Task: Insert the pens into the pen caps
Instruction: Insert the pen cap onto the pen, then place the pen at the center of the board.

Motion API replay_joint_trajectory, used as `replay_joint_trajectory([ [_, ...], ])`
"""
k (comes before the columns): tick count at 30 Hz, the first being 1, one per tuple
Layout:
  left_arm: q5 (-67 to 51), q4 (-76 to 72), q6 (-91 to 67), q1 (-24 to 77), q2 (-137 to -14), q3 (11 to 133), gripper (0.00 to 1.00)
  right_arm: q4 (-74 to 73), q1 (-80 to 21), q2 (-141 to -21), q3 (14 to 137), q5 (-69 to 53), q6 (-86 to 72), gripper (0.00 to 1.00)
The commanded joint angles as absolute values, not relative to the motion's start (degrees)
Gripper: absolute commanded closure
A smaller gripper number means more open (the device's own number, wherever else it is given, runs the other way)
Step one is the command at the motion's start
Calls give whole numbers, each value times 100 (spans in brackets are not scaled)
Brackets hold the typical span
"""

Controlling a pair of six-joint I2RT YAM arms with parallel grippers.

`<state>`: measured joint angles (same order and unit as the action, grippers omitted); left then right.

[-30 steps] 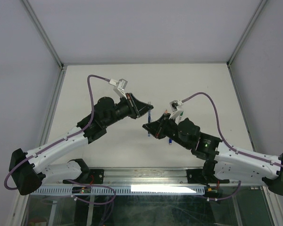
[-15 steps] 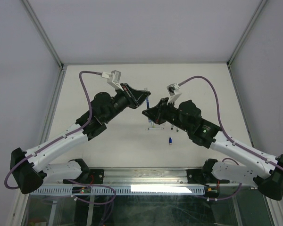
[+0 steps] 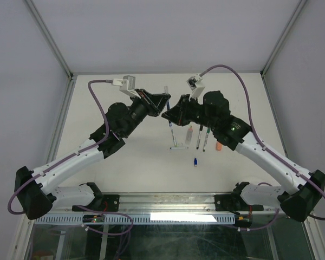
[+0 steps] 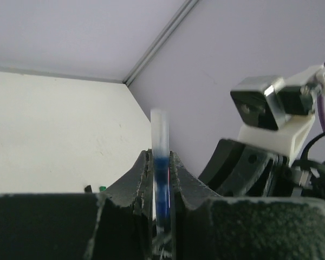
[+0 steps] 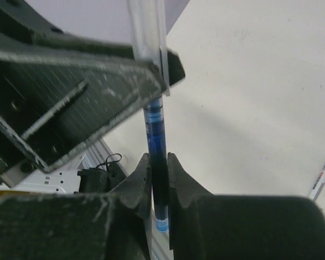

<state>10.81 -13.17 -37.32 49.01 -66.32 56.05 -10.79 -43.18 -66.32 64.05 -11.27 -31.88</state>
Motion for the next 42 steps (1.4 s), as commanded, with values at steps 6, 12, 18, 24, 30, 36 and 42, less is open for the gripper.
replay_joint_trajectory([
  [6,-1257,466,-3708,5966,-6613,5269,100,1902,-3002,-7346,8588,987,-2980,100],
  [12,-694,717,-3608,5924,-6153,5344,100,1346,-2991,-7048,8224,922,-2794,100],
  [18,26,1146,-3388,5873,-5915,5531,100,130,-2993,-6332,7345,582,-2536,100],
  [24,443,1527,-3246,5658,-5978,5750,73,-729,-2989,-5276,6032,-21,-2688,100],
  [30,123,1858,-3226,4874,-6088,5762,56,-2110,-2989,-4893,5241,-254,-3418,100],
  [36,-50,2602,-3059,3909,-6634,6017,51,-3313,-2989,-5099,4886,134,-3880,98],
  [42,223,2821,-2887,3577,-6759,5893,49,-4303,-2989,-5999,5091,980,-3938,95],
])
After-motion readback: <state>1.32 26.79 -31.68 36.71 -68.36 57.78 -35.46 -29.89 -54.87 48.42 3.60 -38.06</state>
